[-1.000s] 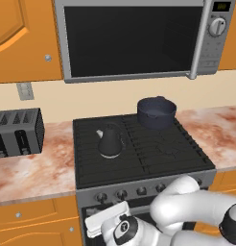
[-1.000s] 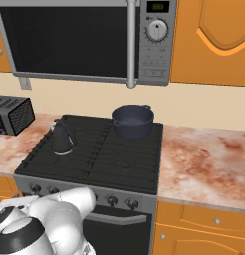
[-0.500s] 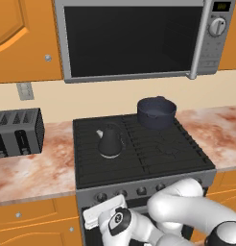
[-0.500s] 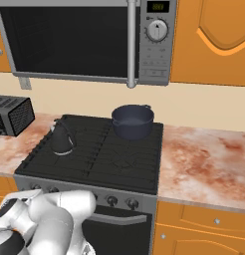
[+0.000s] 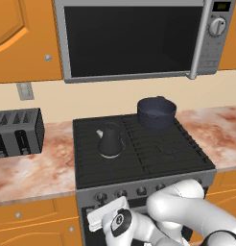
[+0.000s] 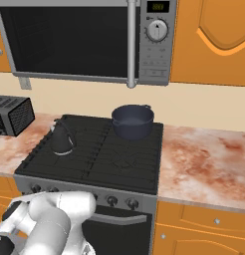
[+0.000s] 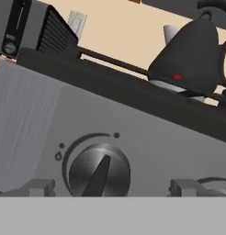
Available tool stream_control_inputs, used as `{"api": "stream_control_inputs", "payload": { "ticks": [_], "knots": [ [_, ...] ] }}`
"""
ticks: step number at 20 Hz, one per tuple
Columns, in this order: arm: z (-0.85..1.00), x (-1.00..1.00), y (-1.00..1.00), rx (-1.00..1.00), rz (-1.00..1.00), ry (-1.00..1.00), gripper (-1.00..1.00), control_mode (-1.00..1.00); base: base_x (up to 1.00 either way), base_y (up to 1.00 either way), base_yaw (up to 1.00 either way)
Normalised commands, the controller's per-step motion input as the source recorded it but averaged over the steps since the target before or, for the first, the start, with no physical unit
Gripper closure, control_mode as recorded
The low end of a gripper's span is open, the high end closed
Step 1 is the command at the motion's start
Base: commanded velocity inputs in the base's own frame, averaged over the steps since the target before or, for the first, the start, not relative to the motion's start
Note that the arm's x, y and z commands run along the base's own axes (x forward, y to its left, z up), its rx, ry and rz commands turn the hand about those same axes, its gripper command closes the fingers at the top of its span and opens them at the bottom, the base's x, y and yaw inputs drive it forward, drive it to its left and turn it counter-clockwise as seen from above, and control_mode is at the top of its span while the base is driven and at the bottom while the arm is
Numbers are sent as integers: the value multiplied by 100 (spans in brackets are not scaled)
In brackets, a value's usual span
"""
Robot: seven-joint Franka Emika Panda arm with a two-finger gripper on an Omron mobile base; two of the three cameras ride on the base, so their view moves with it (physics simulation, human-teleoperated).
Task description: Pick the kettle from the counter and place it on a stove burner. Then turn the burner on.
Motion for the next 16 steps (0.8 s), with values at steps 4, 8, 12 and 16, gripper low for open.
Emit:
{"api": "stream_control_inputs", "payload": {
  "ticks": [4,8,12,16],
  "knots": [
    [-3,3,0,1,0,0,-100,-100,0,0,0],
    [-13,25,4,1,0,0,-100,-100,0,0,0],
    [-12,34,6,0,0,0,-100,-100,0,0,0],
    [-26,26,4,0,0,0,-100,-100,0,0,0]
  ]
}}
